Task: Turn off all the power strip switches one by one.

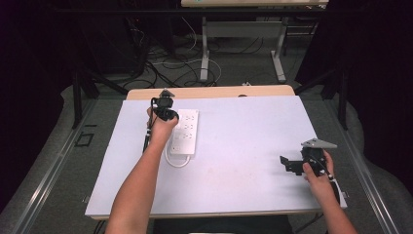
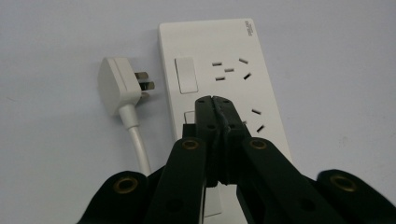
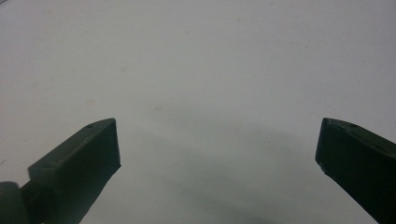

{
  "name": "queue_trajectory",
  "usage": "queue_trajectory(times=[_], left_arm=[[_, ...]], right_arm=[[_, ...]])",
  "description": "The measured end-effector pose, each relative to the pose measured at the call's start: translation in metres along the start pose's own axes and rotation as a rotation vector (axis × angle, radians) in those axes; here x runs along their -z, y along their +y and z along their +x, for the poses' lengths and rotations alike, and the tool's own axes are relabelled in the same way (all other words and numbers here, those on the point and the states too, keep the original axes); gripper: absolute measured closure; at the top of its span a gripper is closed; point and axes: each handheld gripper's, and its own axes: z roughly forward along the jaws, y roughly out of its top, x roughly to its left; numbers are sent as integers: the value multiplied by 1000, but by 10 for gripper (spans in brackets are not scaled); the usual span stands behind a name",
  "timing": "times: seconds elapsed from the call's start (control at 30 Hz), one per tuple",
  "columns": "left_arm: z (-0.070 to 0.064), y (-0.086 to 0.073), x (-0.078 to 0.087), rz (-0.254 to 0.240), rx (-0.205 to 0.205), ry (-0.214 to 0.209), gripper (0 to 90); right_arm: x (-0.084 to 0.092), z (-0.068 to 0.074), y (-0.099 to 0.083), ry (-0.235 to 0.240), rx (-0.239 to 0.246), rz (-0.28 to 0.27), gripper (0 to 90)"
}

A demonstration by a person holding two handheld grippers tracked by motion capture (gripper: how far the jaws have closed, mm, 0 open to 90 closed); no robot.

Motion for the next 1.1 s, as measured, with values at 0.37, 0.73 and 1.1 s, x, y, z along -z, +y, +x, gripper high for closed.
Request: queue_trajectory(times=[0.37, 0.73, 1.1], left_arm=[[-1, 7, -9, 22, 1, 5, 900], [2, 7, -19, 27, 23, 14, 900], [5, 5, -28, 47, 30, 23, 900]], right_arm=[[0, -1, 0, -3, 6, 2, 0], [-1, 0, 0, 1, -2, 2, 0], [0, -1, -1, -2, 6, 5, 0]])
